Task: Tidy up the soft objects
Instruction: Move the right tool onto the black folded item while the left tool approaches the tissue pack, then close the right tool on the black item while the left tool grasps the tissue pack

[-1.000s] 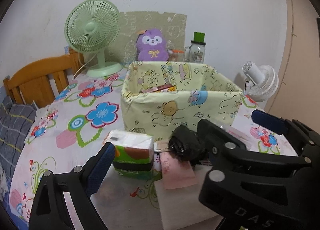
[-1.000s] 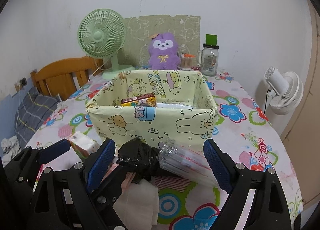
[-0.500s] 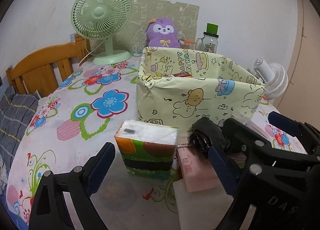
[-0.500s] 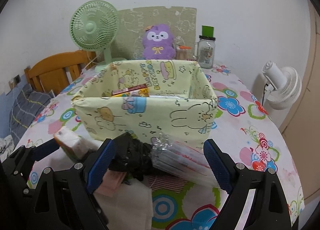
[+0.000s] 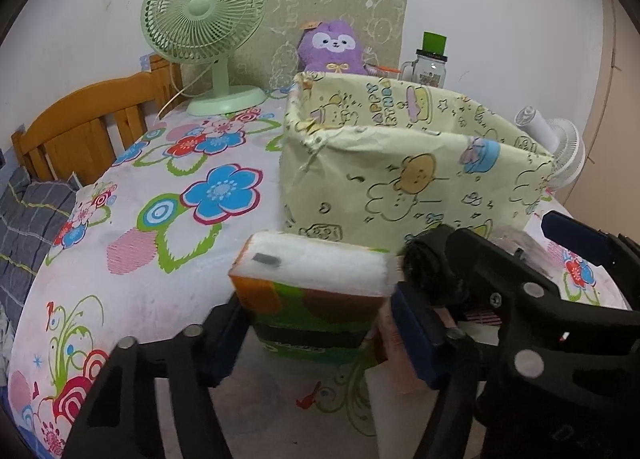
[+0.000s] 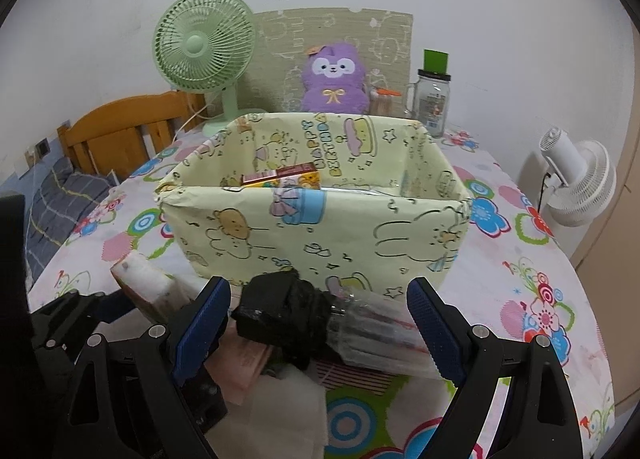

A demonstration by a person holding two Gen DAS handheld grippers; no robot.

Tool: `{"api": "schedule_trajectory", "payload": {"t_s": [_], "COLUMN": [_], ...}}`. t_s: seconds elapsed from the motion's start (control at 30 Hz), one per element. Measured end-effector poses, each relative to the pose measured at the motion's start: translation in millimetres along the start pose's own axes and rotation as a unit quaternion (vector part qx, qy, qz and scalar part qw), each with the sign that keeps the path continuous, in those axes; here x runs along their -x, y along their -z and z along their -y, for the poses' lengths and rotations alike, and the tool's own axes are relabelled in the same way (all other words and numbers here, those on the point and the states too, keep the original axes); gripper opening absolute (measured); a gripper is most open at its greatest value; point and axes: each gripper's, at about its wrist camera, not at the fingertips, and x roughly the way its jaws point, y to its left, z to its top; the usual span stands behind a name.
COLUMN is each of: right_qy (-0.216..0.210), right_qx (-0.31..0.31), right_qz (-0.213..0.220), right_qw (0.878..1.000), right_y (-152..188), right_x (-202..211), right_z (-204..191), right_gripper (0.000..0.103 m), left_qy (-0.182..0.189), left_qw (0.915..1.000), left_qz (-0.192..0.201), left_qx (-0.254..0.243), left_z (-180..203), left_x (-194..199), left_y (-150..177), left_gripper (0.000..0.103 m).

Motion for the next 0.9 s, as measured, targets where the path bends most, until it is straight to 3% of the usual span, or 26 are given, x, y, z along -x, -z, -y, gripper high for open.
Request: {"api": "schedule_trajectory", "payload": {"t_s": [0.07,0.37,0.47,0.57,0.6,0.7,0.73,0.9], "right_qy": [-0.003,-0.005,-0.007,-0.012,-0.023,-0.031,-0.032,-0.033], "right_qx": [0.006,0.028,0.027,0.022,0.019,0.012,0.014,0.012], "right_qz": [-0.003,-0.013,-0.019,-0.033,-0.04,-0.045,-0.045,-0.047], "right_qw": [1.0,1.0,0.999,0.999,0.999,0.998,0.998,0.998], "right_y": [0,2,2,2,2,4,3,3], "right_x": [-3,-16,-21,-27,-29,-31,-30,-29], "right_z": [-3,-17,-17,-17,-17,-17,-18,-18], "right_gripper": [0.092,0.08,0.072,0.057,0.047,0.039,0.03,0.029], "left_qy": [0.001,-0.001,0.0,-0.004,-0.004,-0.002,-0.003,-0.003], "left_qw": [1.0,0.9999,0.9998,0.9997,0.9997,0.9997,0.9997,0.9996], "left_qz": [-0.005,0.0,-0.001,-0.002,-0.001,-0.003,-0.003,-0.002], "left_qx": [0.005,-0.014,-0.019,-0.024,-0.026,-0.025,-0.026,-0.028], "left_z": [-3,1,1,2,2,1,1,3], "left_x": [-2,-1,0,-1,-1,-1,-1,0], "left_y": [1,4,4,4,4,3,3,3], "left_gripper": [0.057,0.054,0.054,0.053,0.053,0.053,0.053,0.052]}}
